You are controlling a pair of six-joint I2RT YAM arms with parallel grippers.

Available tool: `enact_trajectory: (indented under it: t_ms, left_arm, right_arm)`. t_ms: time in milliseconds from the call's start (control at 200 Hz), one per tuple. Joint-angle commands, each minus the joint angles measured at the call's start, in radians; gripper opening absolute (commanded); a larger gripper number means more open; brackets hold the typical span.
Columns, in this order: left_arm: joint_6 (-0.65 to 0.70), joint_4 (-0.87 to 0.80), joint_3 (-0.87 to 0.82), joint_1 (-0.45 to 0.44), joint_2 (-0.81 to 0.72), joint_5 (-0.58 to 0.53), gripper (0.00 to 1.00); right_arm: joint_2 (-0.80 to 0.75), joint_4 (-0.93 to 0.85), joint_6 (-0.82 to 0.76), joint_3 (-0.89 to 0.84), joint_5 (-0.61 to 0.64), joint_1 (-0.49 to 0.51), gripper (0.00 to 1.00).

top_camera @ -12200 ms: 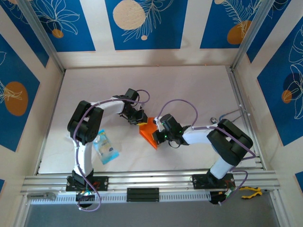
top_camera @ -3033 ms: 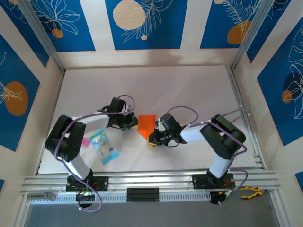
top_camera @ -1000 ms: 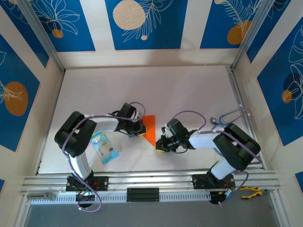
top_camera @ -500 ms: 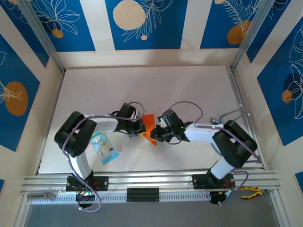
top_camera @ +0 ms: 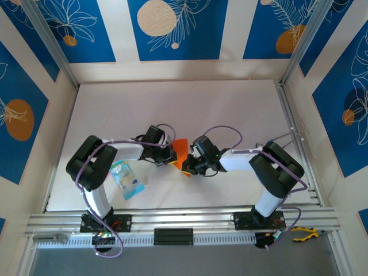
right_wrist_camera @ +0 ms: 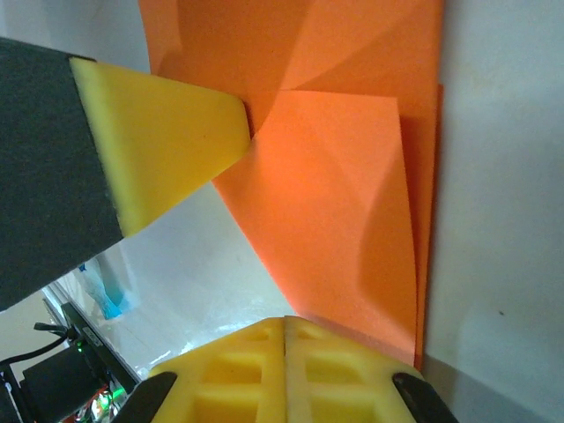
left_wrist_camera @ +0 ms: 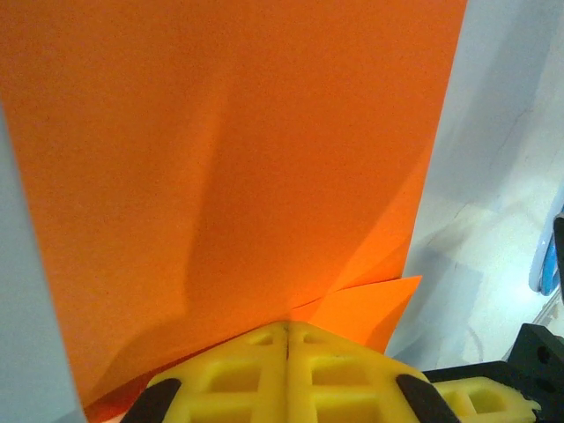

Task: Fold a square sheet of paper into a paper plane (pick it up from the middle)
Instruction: Third fold the triangle at the center of the table.

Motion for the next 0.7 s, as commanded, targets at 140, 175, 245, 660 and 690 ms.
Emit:
enact_trajectory:
  t_ms: [140, 175, 245, 660, 690]
  left_arm:
    - [0.022, -0.067, -0.001, 0.01, -0.003, -0.042, 0.02]
    - [0.025, -0.068, 0.0, 0.012, -0.003, -0.044, 0.02]
    - [0.025, -0.068, -0.001, 0.011, -0.006, -0.048, 0.02]
    - [0.022, -0.059, -0.002, 0.01, -0.001, -0.042, 0.02]
    - [0.02, -0.058, -0.003, 0.011, 0.0, -0.042, 0.02]
  right_arm:
    - [0.019, 0.02, 0.018, 0.01, -0.008, 0.006, 0.05]
    - [0.019, 0.023, 0.019, 0.01, -0.006, 0.004, 0.05]
    - [0.021, 0.032, 0.027, 0.007, -0.007, 0.003, 0.05]
    - [0.065, 0.055, 0.062, -0.052, 0.007, 0.003, 0.05]
    - [0.058, 0.058, 0.064, -0.054, 0.005, 0.002, 0.05]
